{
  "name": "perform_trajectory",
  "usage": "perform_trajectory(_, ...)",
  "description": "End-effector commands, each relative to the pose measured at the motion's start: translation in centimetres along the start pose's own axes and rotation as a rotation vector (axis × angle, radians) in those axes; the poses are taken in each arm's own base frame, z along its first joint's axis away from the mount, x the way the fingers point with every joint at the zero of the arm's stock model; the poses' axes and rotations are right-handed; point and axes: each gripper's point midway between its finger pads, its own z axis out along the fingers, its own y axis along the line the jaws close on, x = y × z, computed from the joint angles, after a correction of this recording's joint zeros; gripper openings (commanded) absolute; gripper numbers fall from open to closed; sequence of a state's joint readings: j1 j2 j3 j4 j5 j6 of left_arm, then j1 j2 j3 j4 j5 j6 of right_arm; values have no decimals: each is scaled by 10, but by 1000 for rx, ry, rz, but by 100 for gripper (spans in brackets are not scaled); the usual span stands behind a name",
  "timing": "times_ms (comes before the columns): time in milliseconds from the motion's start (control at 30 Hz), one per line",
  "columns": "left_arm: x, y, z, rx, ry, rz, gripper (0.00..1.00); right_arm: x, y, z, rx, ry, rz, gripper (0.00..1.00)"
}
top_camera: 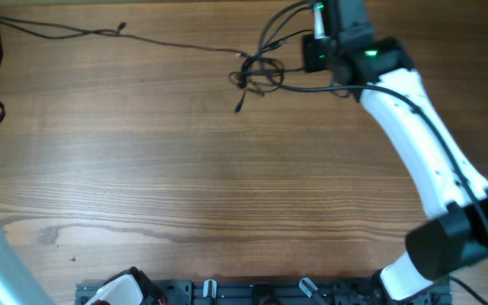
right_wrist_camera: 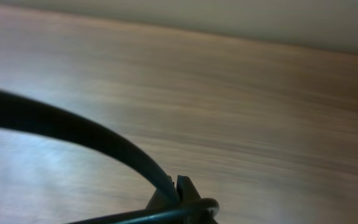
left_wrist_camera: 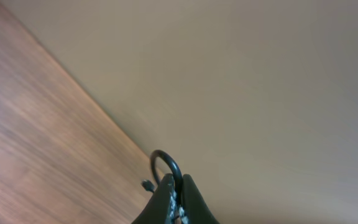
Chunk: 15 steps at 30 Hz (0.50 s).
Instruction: Untangle cables
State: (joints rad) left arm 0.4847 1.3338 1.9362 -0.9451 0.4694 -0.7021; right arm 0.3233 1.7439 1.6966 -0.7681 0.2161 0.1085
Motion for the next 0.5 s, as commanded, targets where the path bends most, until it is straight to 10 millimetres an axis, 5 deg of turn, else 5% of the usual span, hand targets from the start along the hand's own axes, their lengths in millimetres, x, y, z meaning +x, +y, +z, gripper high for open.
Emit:
perform_trajectory(0, -18, 25, 7, -120, -74, 61, 4, -15, -76, -46, 236, -79, 69, 4)
perform_trajectory(133, -21, 43, 6, -210, -98, 67, 4, -17, -141, -87, 330, -132, 181, 4)
perform_trajectory(233, -21, 42, 6, -203, -95, 67, 4, -17, -156, -100, 257, -154, 239, 4)
perform_trajectory(400, 9, 12, 18, -82, 21, 90, 4, -22, -98, -98, 21, -153, 216, 4)
perform_trajectory(467, 27, -4, 26, -36, 73, 116, 4, -21, -57, -100, -70, -139, 170, 4)
